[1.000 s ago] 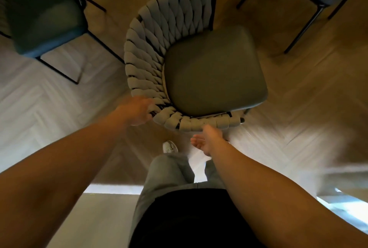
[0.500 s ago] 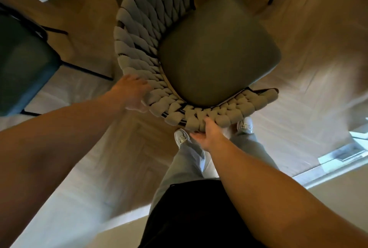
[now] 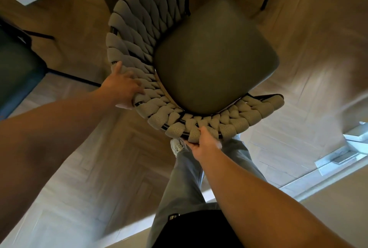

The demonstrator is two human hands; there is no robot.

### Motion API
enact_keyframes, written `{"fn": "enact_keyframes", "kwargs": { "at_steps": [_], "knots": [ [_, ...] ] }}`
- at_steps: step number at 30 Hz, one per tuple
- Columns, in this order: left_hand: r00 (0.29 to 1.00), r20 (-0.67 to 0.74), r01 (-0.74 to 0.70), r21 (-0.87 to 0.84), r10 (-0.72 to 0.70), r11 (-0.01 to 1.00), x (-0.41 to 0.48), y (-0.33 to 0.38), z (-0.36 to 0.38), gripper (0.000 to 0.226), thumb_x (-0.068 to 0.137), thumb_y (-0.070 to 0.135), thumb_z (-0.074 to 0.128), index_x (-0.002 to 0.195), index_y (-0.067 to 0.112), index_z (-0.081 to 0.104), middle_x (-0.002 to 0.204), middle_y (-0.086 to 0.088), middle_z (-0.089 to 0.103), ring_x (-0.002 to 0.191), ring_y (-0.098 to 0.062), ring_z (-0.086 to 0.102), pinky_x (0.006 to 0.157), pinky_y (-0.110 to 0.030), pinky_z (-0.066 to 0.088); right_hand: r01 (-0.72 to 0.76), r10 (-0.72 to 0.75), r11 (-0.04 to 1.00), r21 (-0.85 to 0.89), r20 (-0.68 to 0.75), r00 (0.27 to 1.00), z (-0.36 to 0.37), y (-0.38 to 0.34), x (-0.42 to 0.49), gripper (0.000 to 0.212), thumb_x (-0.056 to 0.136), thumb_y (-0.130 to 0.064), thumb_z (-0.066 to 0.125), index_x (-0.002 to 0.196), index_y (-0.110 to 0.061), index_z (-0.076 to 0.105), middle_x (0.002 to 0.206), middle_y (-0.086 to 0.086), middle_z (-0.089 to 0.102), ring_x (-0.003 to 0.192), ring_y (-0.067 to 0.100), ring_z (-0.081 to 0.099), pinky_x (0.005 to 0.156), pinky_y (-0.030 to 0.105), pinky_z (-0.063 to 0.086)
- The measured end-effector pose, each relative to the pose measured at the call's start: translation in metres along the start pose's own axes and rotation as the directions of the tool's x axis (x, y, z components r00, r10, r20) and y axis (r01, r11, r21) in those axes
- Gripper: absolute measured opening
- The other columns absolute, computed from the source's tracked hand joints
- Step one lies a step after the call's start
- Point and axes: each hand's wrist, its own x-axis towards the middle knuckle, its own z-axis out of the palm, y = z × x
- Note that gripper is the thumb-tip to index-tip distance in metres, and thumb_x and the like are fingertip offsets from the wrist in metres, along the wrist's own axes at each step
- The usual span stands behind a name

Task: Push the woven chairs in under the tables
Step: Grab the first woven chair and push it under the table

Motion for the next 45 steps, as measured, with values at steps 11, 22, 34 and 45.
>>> {"fn": "enact_keyframes", "kwargs": {
  "at_steps": [11, 22, 34, 45],
  "knots": [
    [0.972, 0.098, 0.233, -0.316, -0.213, 0.920, -0.023, 0.098, -0.011, 0.059, 0.078, 0.072, 0.051, 0.134, 0.052, 0.048, 0.139, 0.015, 0.053, 0.137, -0.027, 0.039, 0.110, -0.073, 0.008, 0.221, -0.225, 0.886, -0.409, 0.040, 0.974, -0.017, -0.106, 0.013, 0.036, 0.079, -0.013, 0.080, 0.105, -0.020, 0.056, 0.113, 0.016, 0.064, 0.092, 0.035, 0.067, 0.057, 0.059, 0.060],
    [0.923, 0.179, 0.383, -0.488, -0.340, 0.784, -0.024, 0.165, -0.020, 0.066, 0.077, 0.070, 0.052, 0.137, 0.043, 0.049, 0.139, 0.008, 0.054, 0.133, -0.030, 0.044, 0.108, -0.076, 0.011, 0.296, -0.215, 0.682, -0.669, 0.204, 0.955, 0.008, -0.176, 0.010, 0.018, 0.091, -0.015, 0.069, 0.091, -0.015, 0.051, 0.087, 0.015, 0.063, 0.073, 0.031, 0.067, 0.037, 0.042, 0.055],
    [0.669, 0.141, 0.158, -0.986, -0.730, -0.046, -0.049, 0.155, -0.018, 0.038, 0.085, 0.034, 0.071, 0.121, 0.027, 0.063, 0.128, -0.002, 0.060, 0.097, -0.011, 0.061, 0.083, -0.032, 0.053, 0.307, -0.194, 0.756, -0.577, 0.250, 0.949, -0.013, -0.160, 0.009, 0.037, 0.084, -0.025, 0.079, 0.112, -0.015, 0.057, 0.114, 0.015, 0.066, 0.101, 0.032, 0.067, 0.085, 0.055, 0.059],
    [0.154, 0.662, 0.242, -0.745, -0.733, -0.622, -0.022, 0.076, 0.012, 0.060, 0.081, 0.033, 0.072, 0.129, 0.013, 0.044, 0.138, -0.013, 0.042, 0.123, -0.034, 0.046, 0.098, -0.044, 0.044, 0.150, -0.051, 0.891, -0.429, 0.235, 0.971, -0.017, -0.076, -0.002, 0.047, 0.086, -0.029, 0.077, 0.126, -0.017, 0.055, 0.125, 0.017, 0.062, 0.108, 0.037, 0.064, 0.084, 0.055, 0.058]
  ]
}}
